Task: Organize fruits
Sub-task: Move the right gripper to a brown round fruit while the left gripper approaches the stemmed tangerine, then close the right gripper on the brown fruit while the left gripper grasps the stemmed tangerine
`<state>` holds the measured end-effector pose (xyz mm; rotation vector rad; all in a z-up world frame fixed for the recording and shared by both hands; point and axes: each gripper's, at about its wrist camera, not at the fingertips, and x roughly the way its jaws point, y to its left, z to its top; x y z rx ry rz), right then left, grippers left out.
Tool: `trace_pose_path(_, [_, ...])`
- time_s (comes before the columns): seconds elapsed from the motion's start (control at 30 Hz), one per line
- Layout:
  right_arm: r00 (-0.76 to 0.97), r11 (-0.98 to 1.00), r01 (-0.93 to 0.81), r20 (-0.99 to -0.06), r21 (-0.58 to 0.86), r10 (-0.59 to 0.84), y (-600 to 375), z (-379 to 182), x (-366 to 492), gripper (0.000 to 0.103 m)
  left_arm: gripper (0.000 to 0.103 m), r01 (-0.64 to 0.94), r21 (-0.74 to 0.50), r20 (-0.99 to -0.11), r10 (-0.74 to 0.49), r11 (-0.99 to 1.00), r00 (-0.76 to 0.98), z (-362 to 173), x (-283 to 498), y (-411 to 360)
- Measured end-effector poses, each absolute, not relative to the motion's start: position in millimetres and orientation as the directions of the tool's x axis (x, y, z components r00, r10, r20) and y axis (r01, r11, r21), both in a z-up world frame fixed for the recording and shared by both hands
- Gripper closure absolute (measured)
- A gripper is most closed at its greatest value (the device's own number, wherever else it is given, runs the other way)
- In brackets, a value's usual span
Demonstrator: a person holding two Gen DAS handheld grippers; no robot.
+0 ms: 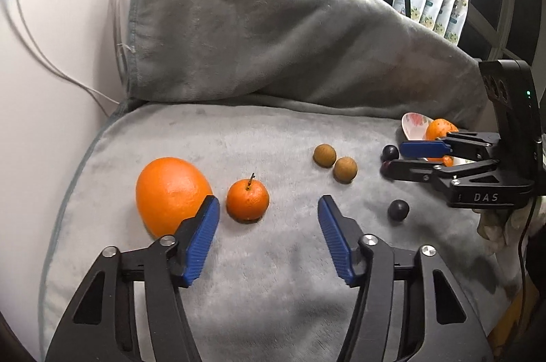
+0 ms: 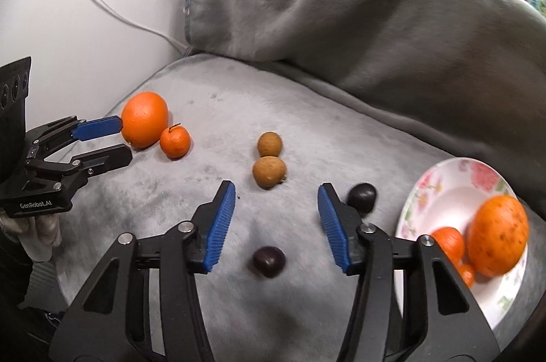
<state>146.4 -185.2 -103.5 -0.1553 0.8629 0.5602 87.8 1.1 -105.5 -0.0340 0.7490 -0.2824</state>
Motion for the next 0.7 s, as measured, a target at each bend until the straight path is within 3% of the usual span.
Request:
trace_pose_path(0.2, [0.484,0.837,-0.539,-0.780,0.090,0.396,-173,-113,158,0.057,0.050,0.295,-0.065,-0.702,-0.254,0.953,0.665,-112,107,-9])
trace_pose_path(0.7, [0.430,0.827,-0.554,-0.819,0.094,0.381,-156,-132,183,0.060,0.059,0.408,0.162,-0.765,-0.147,0.898,0.627,-133,134,-32])
